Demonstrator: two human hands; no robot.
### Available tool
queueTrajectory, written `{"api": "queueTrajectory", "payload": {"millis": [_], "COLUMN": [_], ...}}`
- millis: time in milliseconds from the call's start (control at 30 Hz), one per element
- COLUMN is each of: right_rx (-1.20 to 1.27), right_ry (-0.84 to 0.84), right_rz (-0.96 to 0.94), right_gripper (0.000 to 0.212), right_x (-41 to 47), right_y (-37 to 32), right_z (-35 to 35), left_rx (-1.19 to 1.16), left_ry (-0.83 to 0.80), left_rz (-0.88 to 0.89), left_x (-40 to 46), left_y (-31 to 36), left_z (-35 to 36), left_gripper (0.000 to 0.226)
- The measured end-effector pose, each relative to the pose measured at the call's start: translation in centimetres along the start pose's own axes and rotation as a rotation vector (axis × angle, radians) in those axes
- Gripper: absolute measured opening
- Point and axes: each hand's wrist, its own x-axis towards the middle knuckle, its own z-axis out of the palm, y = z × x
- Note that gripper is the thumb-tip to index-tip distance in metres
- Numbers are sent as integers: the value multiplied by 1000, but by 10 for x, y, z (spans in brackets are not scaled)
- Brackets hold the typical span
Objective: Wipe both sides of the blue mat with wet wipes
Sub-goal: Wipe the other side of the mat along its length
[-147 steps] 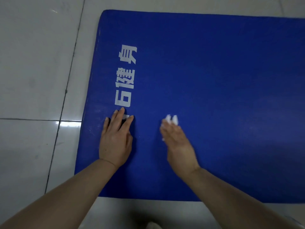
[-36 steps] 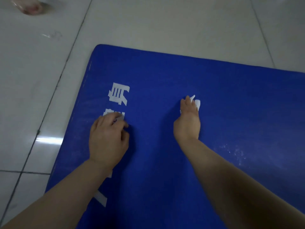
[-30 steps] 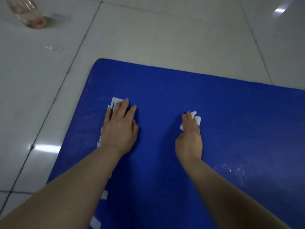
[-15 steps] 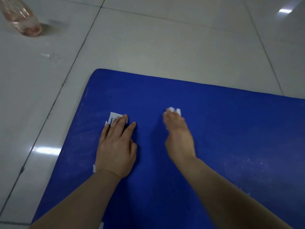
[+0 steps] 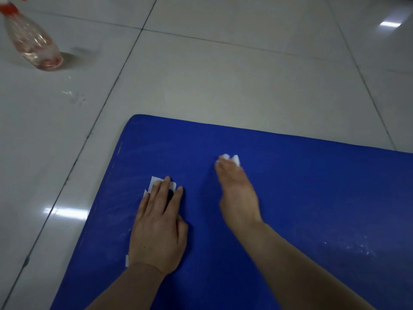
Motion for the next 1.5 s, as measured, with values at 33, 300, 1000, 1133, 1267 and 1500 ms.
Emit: {"api": "queueTrajectory", "payload": {"millis": [33,300,1000,1133,1267,1500], "right_rx": [41,163,59,-14,60,143], "right_ry": [43,133,-121,-70,49,127], "right_rz": [83,115,-220,-239,59,155], "right_gripper": [68,64,69,69,70,22], "right_x": [-3,52,119,99,76,97], "right_y": [16,-14,-47,17,82,30], "right_z": [-5,-4,-11,-31,-45,-31], "left_rx": [2,-21,-77,-111,-109,-91], "left_ry": [-13,-34,37,62,43,29], "left_rz": [-4,-21,30,-3,-20,-34], "left_x": [0,2,11,12,14,14], "left_y": [0,1,-9,-5,-5,-5], "left_z": [0,-1,10,9,11,10], "left_gripper": [56,56,62,61,60,61]}}
